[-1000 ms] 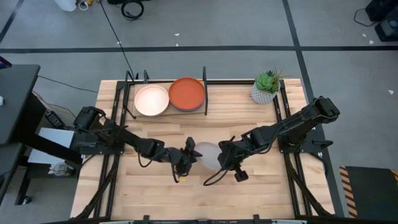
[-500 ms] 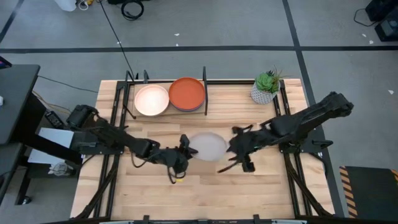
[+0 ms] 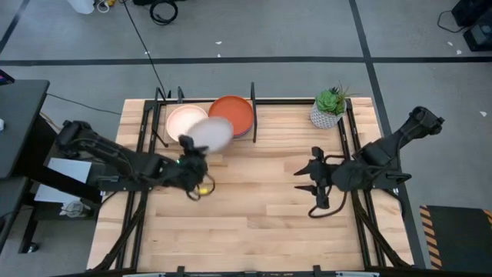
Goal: Place and stack plates onto a shelf
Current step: Stack the gray plate on top of the peach plate on the shelf, then return to Home Position
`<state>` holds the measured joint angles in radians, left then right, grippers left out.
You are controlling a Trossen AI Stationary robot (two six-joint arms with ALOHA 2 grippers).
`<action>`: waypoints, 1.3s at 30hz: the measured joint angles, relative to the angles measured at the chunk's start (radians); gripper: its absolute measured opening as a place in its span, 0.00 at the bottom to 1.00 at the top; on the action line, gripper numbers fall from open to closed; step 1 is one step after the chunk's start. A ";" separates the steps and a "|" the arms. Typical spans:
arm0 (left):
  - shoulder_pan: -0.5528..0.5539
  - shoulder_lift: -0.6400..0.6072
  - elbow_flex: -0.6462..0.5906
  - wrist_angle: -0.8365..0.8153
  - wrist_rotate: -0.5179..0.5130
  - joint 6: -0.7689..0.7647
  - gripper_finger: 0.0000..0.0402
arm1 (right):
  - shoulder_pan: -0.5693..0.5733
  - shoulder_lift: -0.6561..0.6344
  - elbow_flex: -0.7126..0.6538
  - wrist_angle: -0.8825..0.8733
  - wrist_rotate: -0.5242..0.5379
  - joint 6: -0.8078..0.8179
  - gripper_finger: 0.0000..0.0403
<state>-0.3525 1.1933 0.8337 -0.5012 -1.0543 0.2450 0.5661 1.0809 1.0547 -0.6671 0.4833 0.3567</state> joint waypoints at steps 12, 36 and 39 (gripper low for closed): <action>0.404 0.094 -0.009 -0.218 0.122 -0.088 0.16 | 0.015 0.045 -0.073 0.059 0.006 0.016 0.49; 0.546 0.041 0.037 -0.210 0.533 -0.181 0.54 | 0.015 0.045 -0.081 0.069 -0.003 0.033 0.49; 0.554 0.003 0.039 -0.204 0.563 -0.218 0.52 | 0.015 0.046 -0.081 0.073 -0.003 0.034 0.49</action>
<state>0.2012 1.1966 0.8730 -0.7048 -0.4908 0.0271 0.5816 1.1267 0.9732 -0.5944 0.4805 0.3911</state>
